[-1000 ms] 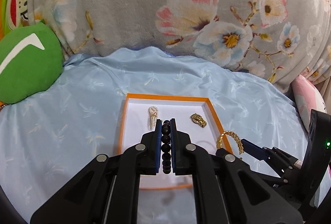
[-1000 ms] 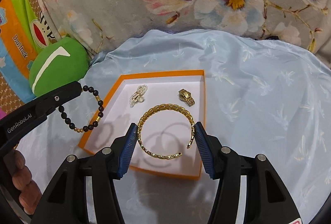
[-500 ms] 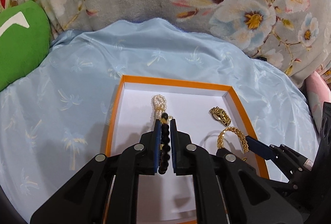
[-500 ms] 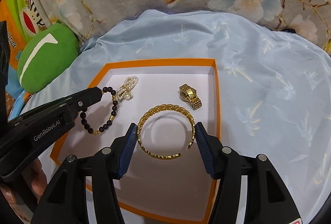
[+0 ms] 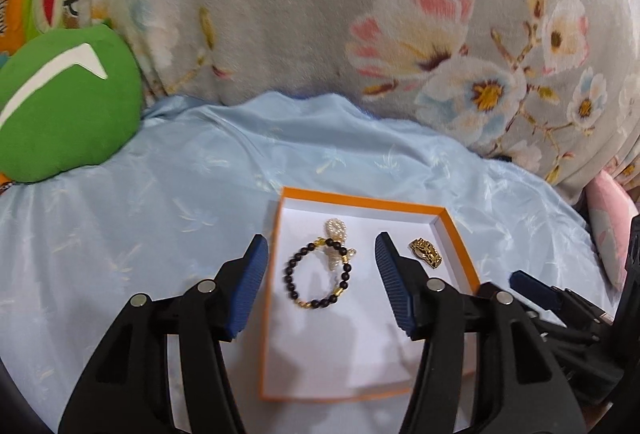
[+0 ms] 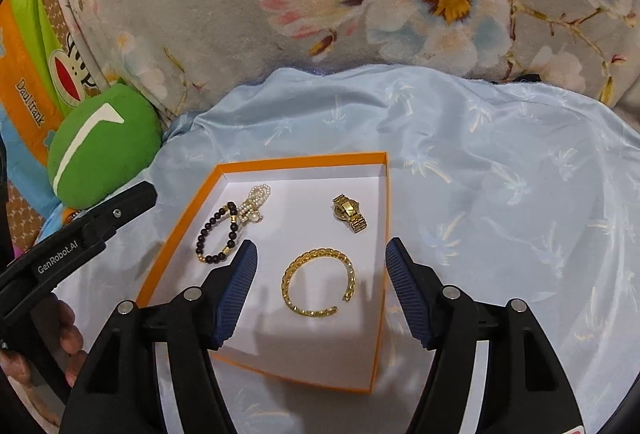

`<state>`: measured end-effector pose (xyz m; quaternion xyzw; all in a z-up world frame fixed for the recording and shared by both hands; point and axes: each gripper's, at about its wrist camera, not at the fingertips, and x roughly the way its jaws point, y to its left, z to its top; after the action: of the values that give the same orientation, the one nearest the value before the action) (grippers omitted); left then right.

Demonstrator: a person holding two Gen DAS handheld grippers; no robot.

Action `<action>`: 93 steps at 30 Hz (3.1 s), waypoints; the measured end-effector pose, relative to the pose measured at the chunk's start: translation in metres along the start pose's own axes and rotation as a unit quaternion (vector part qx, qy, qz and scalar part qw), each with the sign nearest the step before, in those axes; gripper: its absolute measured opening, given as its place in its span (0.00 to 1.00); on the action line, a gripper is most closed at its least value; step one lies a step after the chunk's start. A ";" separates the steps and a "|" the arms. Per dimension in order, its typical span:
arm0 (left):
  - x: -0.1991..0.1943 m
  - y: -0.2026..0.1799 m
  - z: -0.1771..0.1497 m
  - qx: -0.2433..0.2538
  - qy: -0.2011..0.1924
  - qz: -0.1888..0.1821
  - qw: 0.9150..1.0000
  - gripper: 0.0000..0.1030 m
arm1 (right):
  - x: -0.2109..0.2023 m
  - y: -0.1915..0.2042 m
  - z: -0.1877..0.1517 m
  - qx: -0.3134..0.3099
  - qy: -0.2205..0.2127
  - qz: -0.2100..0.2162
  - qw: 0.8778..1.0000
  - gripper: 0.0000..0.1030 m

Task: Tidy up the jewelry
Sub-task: 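Move the right gripper to the silver watch and close on its face, then grasp the silver ring with the left gripper while the right gripper lifts the silver watch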

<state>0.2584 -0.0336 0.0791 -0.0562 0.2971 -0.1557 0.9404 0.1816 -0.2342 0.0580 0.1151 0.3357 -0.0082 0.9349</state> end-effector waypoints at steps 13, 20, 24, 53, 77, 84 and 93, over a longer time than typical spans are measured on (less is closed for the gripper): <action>-0.121 0.044 -0.102 -0.015 0.026 0.028 0.999 0.52 | -0.115 0.005 -0.129 0.005 0.016 -0.017 1.000 0.64; -0.139 0.028 -0.159 -0.002 0.067 0.007 0.998 0.53 | -0.125 0.035 -0.172 -0.027 0.033 -0.014 0.999 0.61; -0.141 0.018 -0.173 0.013 0.082 0.006 0.997 0.55 | -0.125 0.047 -0.176 -0.034 0.033 -0.001 0.999 0.56; -0.136 0.030 -0.174 -0.020 0.091 0.005 0.996 0.63 | -0.043 0.058 -0.136 -0.136 0.120 0.002 0.983 0.33; -0.123 -0.047 -0.173 0.049 0.116 -0.085 0.988 0.63 | -0.084 -0.032 -0.146 0.023 0.084 -0.091 0.992 0.22; -0.091 -0.091 -0.181 0.114 0.159 -0.081 0.977 0.50 | -0.088 -0.035 -0.150 0.032 0.081 -0.084 0.993 0.22; -0.087 -0.092 -0.181 0.130 0.154 -0.060 0.978 0.19 | -0.089 -0.037 -0.149 0.041 0.079 -0.077 0.993 0.22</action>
<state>0.0629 -0.0946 -0.0041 0.0738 0.4112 -0.2562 0.8717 0.0158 -0.2430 -0.0048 0.1272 0.4157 -0.0850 0.8965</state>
